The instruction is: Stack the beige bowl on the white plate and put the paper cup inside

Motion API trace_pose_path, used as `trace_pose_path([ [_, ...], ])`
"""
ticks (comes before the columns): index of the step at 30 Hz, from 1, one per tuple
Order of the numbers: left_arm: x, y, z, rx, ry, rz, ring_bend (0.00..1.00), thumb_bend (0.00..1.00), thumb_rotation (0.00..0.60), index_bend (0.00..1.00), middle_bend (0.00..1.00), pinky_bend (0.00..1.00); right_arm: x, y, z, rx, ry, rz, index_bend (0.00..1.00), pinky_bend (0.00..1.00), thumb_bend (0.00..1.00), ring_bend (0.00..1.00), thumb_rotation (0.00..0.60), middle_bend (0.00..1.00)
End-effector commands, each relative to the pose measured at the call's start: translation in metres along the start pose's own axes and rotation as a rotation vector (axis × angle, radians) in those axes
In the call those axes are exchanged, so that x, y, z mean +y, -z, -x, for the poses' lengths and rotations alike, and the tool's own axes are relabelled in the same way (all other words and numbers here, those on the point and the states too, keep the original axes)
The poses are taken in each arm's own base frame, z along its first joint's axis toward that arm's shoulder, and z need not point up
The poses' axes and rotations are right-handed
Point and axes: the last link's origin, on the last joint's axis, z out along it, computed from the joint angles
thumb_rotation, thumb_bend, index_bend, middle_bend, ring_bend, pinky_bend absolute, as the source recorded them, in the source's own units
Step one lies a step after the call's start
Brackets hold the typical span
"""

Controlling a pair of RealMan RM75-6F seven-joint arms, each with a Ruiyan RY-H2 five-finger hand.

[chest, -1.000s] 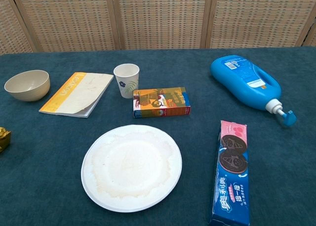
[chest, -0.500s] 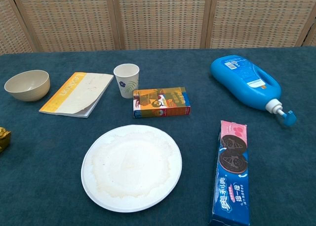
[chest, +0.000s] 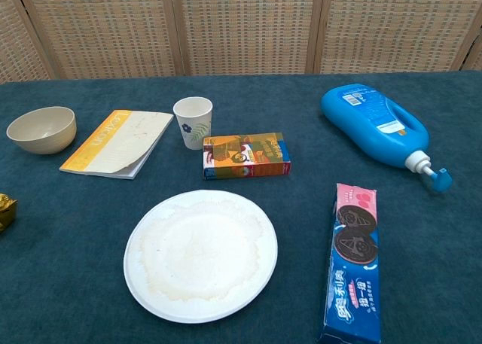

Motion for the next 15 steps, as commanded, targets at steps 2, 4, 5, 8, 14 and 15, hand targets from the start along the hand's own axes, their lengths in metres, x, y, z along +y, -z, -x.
trace_pose_path([
  [2, 0.001, -0.001, 0.000, -0.001, 0.003, 0.003, 0.00, 0.13, 0.600, 0.00, 0.00, 0.00, 0.001, 0.000, 0.000, 0.000, -0.001, 0.002, 0.00, 0.00, 0.14, 0.00, 0.600, 0.00],
  [4, 0.001, -0.002, 0.000, 0.002, 0.005, 0.001, 0.00, 0.13, 0.600, 0.00, 0.00, 0.00, 0.001, 0.000, 0.000, 0.000, -0.002, 0.004, 0.00, 0.00, 0.14, 0.00, 0.600, 0.00],
  [5, 0.001, -0.004, 0.000, 0.010, 0.007, -0.005, 0.00, 0.13, 0.600, 0.00, 0.00, 0.00, 0.002, 0.000, -0.001, 0.001, -0.003, 0.006, 0.00, 0.00, 0.14, 0.00, 0.600, 0.00],
  [8, 0.002, -0.010, 0.000, 0.034, 0.024, -0.015, 0.00, 0.15, 0.600, 0.02, 0.00, 0.00, 0.003, 0.000, -0.001, 0.003, -0.006, 0.013, 0.00, 0.00, 0.14, 0.00, 0.600, 0.00],
  [14, -0.008, -0.043, -0.001, 0.059, -0.026, -0.017, 0.00, 0.18, 0.600, 0.10, 0.00, 0.00, 0.005, -0.001, -0.001, 0.005, -0.008, 0.017, 0.00, 0.00, 0.14, 0.00, 0.600, 0.00],
  [15, -0.011, -0.052, -0.002, 0.065, -0.035, -0.021, 0.00, 0.18, 0.600, 0.12, 0.00, 0.01, 0.005, -0.001, -0.001, 0.005, -0.009, 0.019, 0.00, 0.00, 0.14, 0.00, 0.600, 0.00],
])
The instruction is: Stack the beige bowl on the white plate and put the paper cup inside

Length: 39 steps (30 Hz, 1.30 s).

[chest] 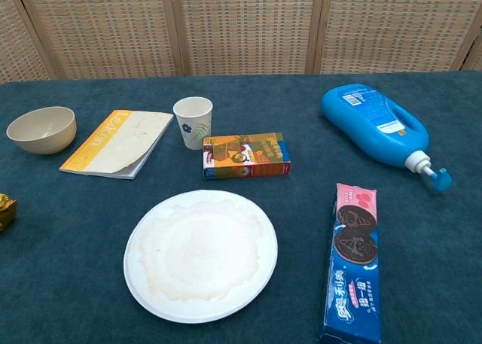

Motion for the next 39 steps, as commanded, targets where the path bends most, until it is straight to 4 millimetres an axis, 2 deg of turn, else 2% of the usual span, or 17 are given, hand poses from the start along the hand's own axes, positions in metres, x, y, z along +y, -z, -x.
trace_pose_path([
  [1, -0.008, -0.026, 0.000, 0.011, -0.027, -0.011, 0.00, 0.19, 0.600, 0.14, 0.00, 0.02, 0.001, 0.000, 0.000, 0.000, -0.001, 0.003, 0.00, 0.00, 0.14, 0.00, 0.600, 0.00],
  [7, -0.030, -0.066, 0.014, -0.054, -0.063, -0.055, 0.00, 0.23, 0.600, 0.24, 0.00, 0.05, 0.002, -0.001, 0.000, 0.000, -0.009, 0.008, 0.00, 0.00, 0.14, 0.00, 0.600, 0.00],
  [14, -0.045, -0.095, 0.038, -0.139, -0.106, -0.081, 0.00, 0.27, 0.600, 0.29, 0.00, 0.06, 0.003, -0.002, 0.001, -0.008, -0.009, 0.012, 0.00, 0.00, 0.14, 0.00, 0.600, 0.00],
  [23, -0.041, -0.131, 0.060, -0.217, -0.156, -0.077, 0.00, 0.30, 0.600, 0.32, 0.00, 0.07, 0.004, -0.004, 0.002, -0.013, -0.012, 0.021, 0.00, 0.00, 0.14, 0.00, 0.600, 0.00],
  [39, -0.029, -0.158, 0.083, -0.285, -0.198, -0.094, 0.00, 0.31, 0.600, 0.38, 0.00, 0.08, 0.011, -0.006, -0.001, -0.004, -0.040, 0.041, 0.00, 0.00, 0.14, 0.00, 0.600, 0.00],
])
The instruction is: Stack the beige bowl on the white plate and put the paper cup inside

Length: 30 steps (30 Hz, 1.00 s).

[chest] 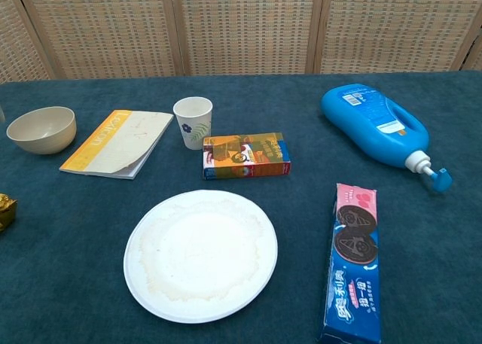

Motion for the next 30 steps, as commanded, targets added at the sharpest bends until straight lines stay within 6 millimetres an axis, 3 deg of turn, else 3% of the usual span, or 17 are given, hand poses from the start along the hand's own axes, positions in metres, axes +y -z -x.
trace_pose_path([
  [1, 0.003, -0.007, 0.002, -0.012, -0.011, -0.004, 0.00, 0.31, 0.600, 0.38, 0.00, 0.08, 0.001, -0.001, 0.000, 0.000, 0.000, 0.004, 0.00, 0.00, 0.14, 0.00, 0.600, 0.00],
  [24, 0.029, -0.035, 0.020, -0.066, -0.049, 0.001, 0.00, 0.37, 0.600, 0.43, 0.00, 0.09, 0.011, -0.004, -0.001, 0.002, -0.016, 0.036, 0.00, 0.00, 0.14, 0.00, 0.600, 0.00],
  [30, 0.033, -0.038, 0.023, -0.064, -0.053, 0.002, 0.00, 0.42, 0.600, 0.52, 0.00, 0.10, 0.011, -0.004, -0.001, 0.004, -0.022, 0.039, 0.00, 0.00, 0.14, 0.00, 0.600, 0.00],
])
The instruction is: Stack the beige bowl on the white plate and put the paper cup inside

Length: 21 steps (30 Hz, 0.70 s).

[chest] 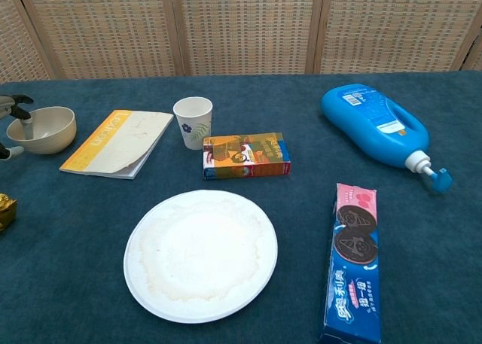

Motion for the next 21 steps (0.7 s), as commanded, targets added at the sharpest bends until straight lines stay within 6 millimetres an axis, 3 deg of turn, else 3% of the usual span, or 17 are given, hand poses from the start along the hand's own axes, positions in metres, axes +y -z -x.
trace_pose_path([
  [1, 0.003, -0.001, 0.001, 0.005, -0.005, 0.004, 0.00, 0.42, 0.600, 0.53, 0.00, 0.10, 0.000, 0.000, 0.000, 0.000, -0.002, 0.001, 0.00, 0.00, 0.14, 0.00, 0.600, 0.00],
  [11, 0.002, 0.001, 0.002, 0.025, -0.009, 0.009, 0.00, 0.43, 0.600, 0.62, 0.00, 0.11, 0.001, 0.001, -0.002, 0.006, -0.007, -0.001, 0.00, 0.00, 0.14, 0.00, 0.600, 0.00],
  [21, -0.007, 0.006, -0.013, 0.082, -0.001, 0.012, 0.00, 0.43, 0.600, 0.66, 0.00, 0.11, 0.001, 0.002, -0.003, 0.010, -0.013, -0.004, 0.00, 0.00, 0.14, 0.00, 0.600, 0.00],
])
